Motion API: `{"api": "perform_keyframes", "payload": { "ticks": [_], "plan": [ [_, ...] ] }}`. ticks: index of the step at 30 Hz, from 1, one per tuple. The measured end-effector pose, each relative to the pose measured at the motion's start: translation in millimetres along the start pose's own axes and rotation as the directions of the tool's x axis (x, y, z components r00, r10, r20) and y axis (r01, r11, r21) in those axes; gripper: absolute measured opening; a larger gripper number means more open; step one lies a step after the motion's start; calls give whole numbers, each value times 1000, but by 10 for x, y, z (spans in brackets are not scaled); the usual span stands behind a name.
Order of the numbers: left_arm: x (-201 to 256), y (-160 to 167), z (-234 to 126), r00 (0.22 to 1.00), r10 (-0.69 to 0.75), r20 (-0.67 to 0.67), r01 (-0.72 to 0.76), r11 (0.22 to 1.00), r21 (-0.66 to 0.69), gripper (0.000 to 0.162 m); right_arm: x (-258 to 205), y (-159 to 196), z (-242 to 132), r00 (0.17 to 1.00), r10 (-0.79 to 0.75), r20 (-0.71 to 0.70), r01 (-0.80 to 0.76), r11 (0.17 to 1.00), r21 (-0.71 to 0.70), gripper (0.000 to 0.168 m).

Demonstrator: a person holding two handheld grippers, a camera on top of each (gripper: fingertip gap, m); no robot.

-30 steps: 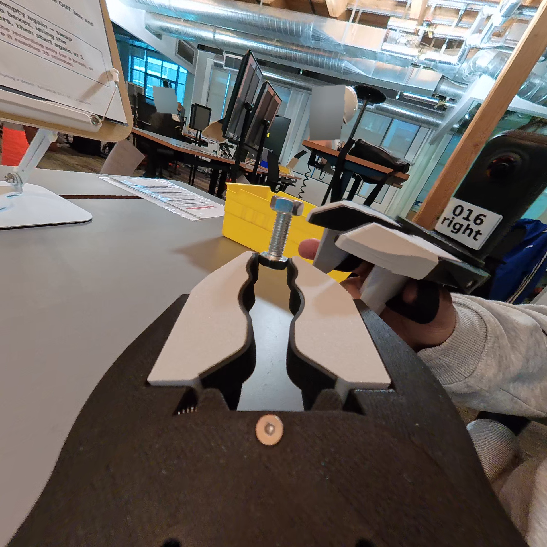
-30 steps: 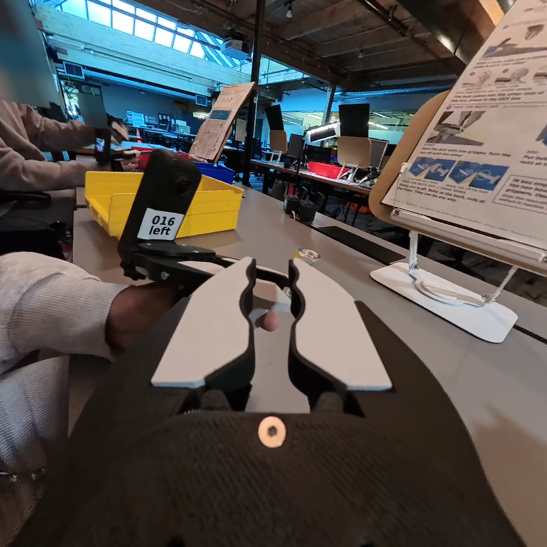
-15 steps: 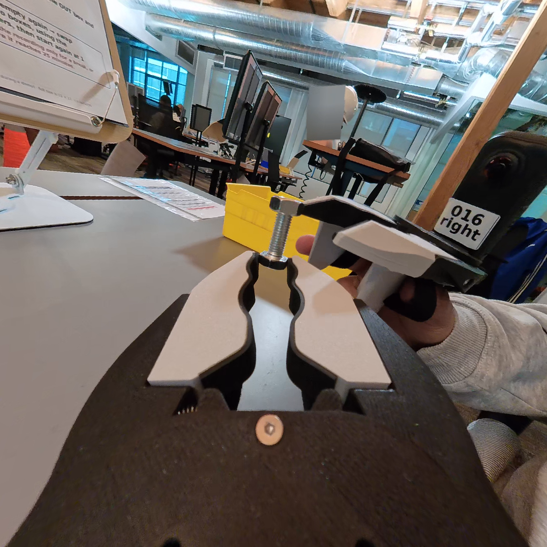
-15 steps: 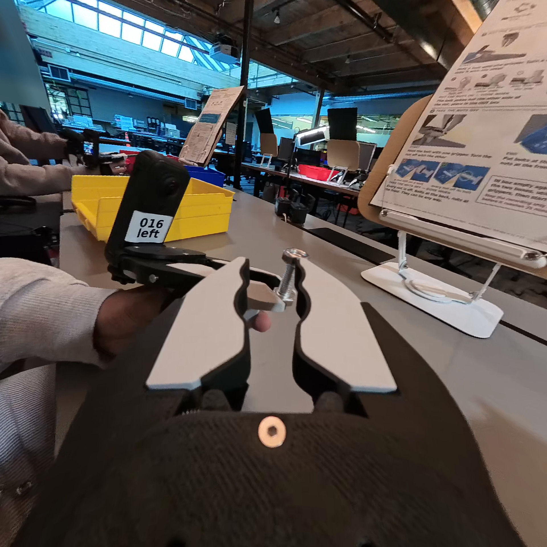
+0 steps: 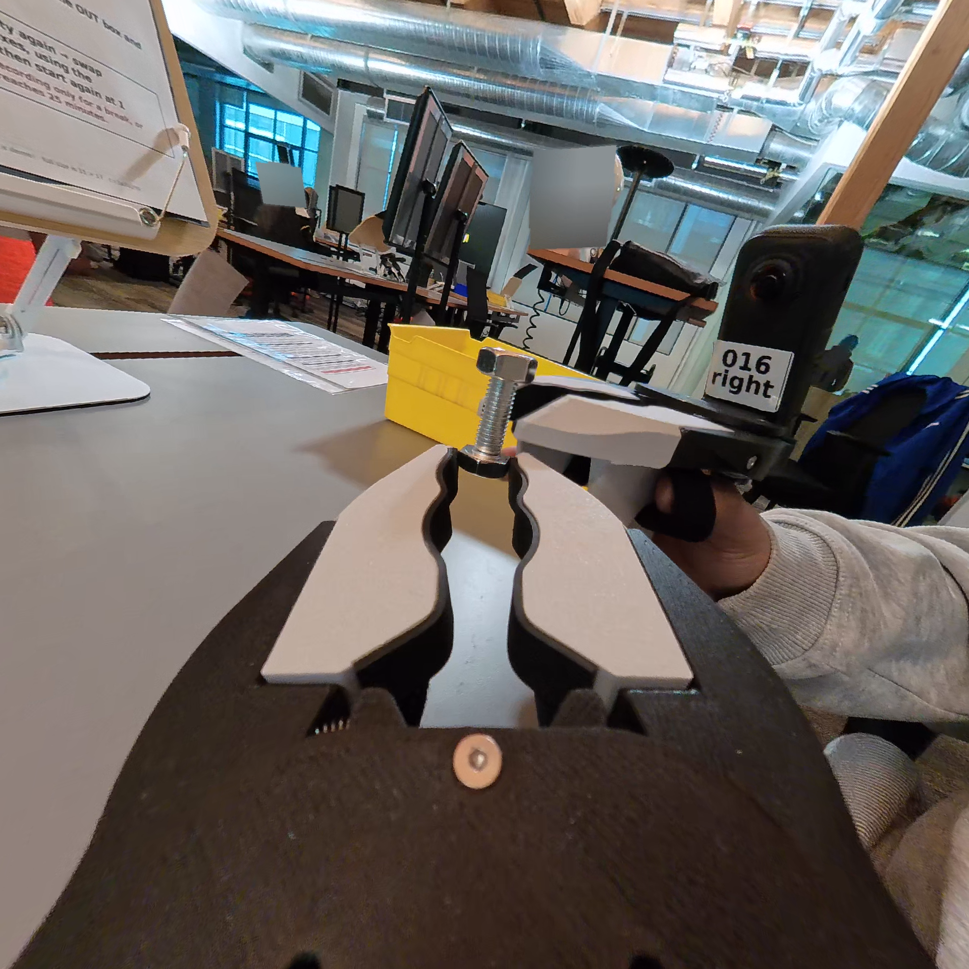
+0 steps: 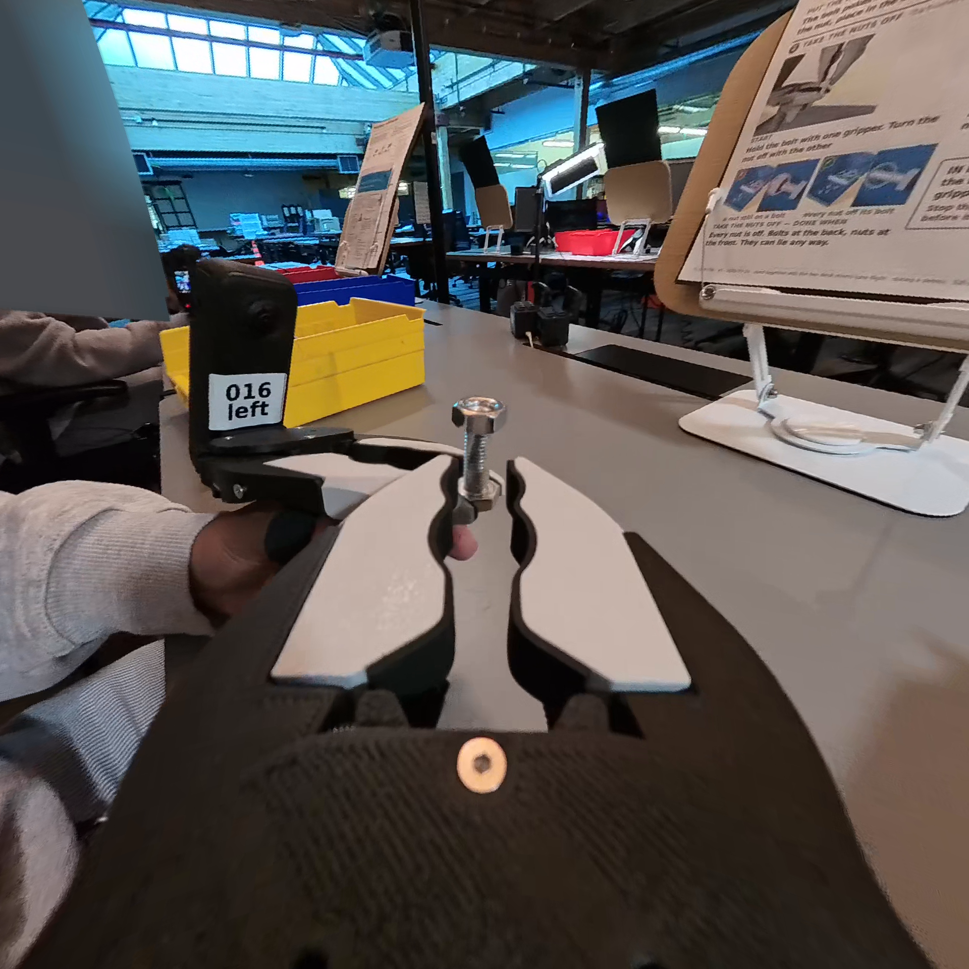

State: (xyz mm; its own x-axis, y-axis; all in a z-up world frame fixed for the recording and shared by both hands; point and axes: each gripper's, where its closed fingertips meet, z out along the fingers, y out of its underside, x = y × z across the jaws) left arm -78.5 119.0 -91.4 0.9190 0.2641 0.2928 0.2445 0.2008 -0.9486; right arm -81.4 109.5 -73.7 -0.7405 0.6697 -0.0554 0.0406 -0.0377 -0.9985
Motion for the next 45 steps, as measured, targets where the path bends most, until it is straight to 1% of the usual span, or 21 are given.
{"api": "perform_keyframes", "payload": {
  "ticks": [4,8,16,18,21,23,30,35,45],
  "plan": [
    [35,22,19,1000,5,-9,-5,1000,-8,19,-24,11,3,1000,10,19,-9,1000,-8,17],
    [82,41,26,999,41,-16,-41,999,-21,19,-34,0,2,1000,-2,24,2,1000,-6,10],
    [107,19,-11,997,63,-42,-64,998,-24,19,-85,-10,23,998,-29,53,30,999,-16,10],
    [130,25,-18,995,77,-63,-80,996,-36,23,-85,-11,18,998,-18,68,20,1000,-18,10],
    [177,42,-16,992,71,-104,-77,996,-55,34,-97,-26,0,996,-4,92,5,1000,-15,10],
    [188,52,-21,991,72,-117,-80,995,-63,37,-119,-42,-12,993,4,114,-3,1000,-9,10],
    [265,29,-57,980,73,-183,-85,995,-56,33,-172,-39,-35,985,21,169,-18,1000,-19,10],
    [278,23,-67,978,81,-194,-92,994,-50,29,-198,-54,-48,980,45,194,-43,999,-13,10],
    [279,1,-85,976,94,-199,-104,994,-37,23,-242,-49,-42,977,44,209,-41,999,-18,10]
  ]
}}
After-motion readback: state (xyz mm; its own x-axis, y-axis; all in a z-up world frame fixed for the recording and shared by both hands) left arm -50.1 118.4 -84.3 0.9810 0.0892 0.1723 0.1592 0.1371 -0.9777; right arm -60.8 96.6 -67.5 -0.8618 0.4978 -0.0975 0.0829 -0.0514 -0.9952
